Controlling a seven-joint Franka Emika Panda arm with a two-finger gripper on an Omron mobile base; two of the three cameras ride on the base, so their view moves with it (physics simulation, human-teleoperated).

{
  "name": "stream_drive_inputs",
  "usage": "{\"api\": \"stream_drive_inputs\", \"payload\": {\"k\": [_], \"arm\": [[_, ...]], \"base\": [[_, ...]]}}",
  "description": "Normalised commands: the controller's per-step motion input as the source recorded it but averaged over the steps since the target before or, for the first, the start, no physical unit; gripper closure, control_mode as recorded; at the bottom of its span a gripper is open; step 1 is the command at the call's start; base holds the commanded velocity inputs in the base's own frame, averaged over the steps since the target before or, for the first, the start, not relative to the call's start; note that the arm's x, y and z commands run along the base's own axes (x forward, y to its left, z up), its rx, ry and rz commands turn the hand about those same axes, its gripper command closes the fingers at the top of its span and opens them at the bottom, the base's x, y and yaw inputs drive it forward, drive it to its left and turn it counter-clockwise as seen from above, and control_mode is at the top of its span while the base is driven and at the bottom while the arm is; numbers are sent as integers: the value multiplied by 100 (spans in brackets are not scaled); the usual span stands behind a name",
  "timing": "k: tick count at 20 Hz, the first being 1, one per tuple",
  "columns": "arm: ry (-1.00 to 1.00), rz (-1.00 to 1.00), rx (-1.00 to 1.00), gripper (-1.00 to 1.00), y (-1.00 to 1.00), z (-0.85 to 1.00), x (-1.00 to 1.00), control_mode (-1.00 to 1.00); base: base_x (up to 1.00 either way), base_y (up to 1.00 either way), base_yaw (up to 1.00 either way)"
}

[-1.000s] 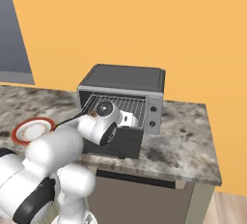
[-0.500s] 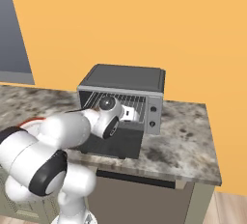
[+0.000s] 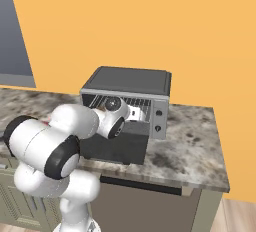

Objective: Pull the toaster oven rack outwards. Pick up the baguette from the plate and place it on the toaster oven rack. Close the toaster oven door fully and set the temperature to the lowest setting.

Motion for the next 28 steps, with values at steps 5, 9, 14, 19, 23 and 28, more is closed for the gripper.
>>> {"api": "stream_drive_inputs", "payload": {"k": [5, 9, 14, 19, 23, 28], "arm": [[-2, 0, 0, -100, 0, 0, 34, -100], [-2, 0, 0, -100, 0, 0, 36, -100], [-5, 0, 0, -100, 0, 0, 10, -100], [-9, 0, 0, -100, 0, 11, -48, -100], [-9, 0, 2, -100, -5, 37, -61, -100], [1, 0, 5, -100, -24, 75, -27, -100]], "base": [[0, 0, 0], [0, 0, 0], [0, 0, 0], [0, 0, 0], [0, 0, 0], [0, 0, 0]]}}
